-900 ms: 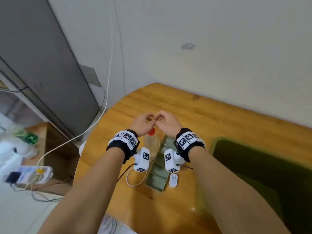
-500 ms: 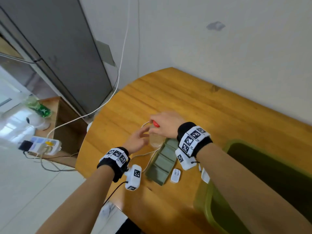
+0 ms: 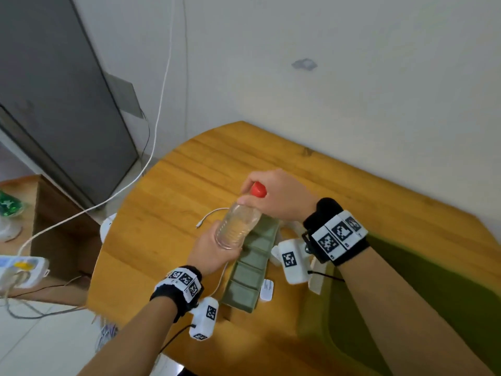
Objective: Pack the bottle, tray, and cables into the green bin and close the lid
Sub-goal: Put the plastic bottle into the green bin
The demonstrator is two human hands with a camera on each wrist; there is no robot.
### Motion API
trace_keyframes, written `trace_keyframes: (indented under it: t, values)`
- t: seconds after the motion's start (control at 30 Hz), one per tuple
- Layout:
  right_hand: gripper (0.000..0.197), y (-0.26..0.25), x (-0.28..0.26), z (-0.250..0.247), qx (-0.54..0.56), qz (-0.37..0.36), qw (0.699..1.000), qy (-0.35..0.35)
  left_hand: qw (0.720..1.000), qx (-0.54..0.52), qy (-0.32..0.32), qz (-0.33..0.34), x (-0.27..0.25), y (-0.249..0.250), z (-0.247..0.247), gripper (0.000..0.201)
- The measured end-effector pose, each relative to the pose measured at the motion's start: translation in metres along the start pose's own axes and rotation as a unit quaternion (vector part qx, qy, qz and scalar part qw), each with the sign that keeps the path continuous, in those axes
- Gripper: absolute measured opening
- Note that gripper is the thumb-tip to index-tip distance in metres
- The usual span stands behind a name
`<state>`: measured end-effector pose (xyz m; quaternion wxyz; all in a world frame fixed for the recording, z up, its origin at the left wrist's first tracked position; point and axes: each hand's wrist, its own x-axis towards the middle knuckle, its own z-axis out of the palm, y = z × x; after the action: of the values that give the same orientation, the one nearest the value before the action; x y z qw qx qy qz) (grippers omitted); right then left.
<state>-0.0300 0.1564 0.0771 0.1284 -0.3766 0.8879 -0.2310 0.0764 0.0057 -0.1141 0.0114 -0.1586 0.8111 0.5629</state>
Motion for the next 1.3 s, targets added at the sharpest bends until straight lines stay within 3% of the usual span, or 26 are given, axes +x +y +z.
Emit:
trace_keyframes:
  t: [0.2, 0.4, 0.5, 0.6, 0.77, 0.87, 0.97, 1.07, 1.13, 1.2, 1.3]
  values:
    - [0.025, -0.030, -0.012, -0.038, -0.132, 0.078, 0.982, -0.112, 0.995, 0.038, -0.055, 0.073, -0.002, 0.034, -0.020, 0.054]
    - [0.061, -0.048, -0.041, -0.036, -0.325, 0.143, 0.924, -0.141, 0.967, 0.184, -0.110, 0.137, 0.000, 0.083, -0.027, 0.042]
    - [0.070, -0.043, -0.060, -0.030, -0.315, 0.177, 0.924, -0.128, 0.938, 0.262, -0.122, 0.194, -0.001, 0.117, -0.014, 0.045]
    - [0.067, -0.033, -0.089, -0.034, -0.280, 0.185, 0.937, -0.096, 0.904, 0.298, -0.113, 0.285, -0.006, 0.152, 0.011, 0.069]
    - [0.062, 0.001, -0.151, -0.065, -0.229, 0.234, 0.944, -0.045, 0.890, 0.241, -0.148, 0.359, -0.012, 0.197, 0.055, 0.080]
    - [0.066, 0.033, -0.191, -0.079, -0.185, 0.276, 0.943, -0.029, 0.908, 0.193, -0.237, 0.288, -0.012, 0.217, 0.086, 0.097]
    - [0.072, 0.066, -0.220, -0.083, -0.168, 0.296, 0.940, -0.024, 0.943, 0.072, -0.300, 0.122, -0.003, 0.224, 0.116, 0.082]
    - [0.067, 0.103, -0.240, -0.073, -0.141, 0.311, 0.939, -0.032, 0.975, -0.051, -0.215, 0.002, 0.007, 0.229, 0.147, 0.047]
    - [0.065, 0.128, -0.247, -0.058, -0.119, 0.305, 0.944, -0.043, 0.982, -0.012, -0.188, -0.018, 0.012, 0.230, 0.166, 0.040]
    - [0.061, 0.149, -0.248, -0.042, -0.107, 0.286, 0.950, -0.063, 0.976, 0.056, -0.207, -0.026, 0.012, 0.226, 0.181, 0.037]
    - [0.062, 0.169, -0.243, -0.018, -0.140, 0.253, 0.950, -0.117, 0.975, 0.067, -0.204, -0.050, 0.011, 0.214, 0.196, 0.036]
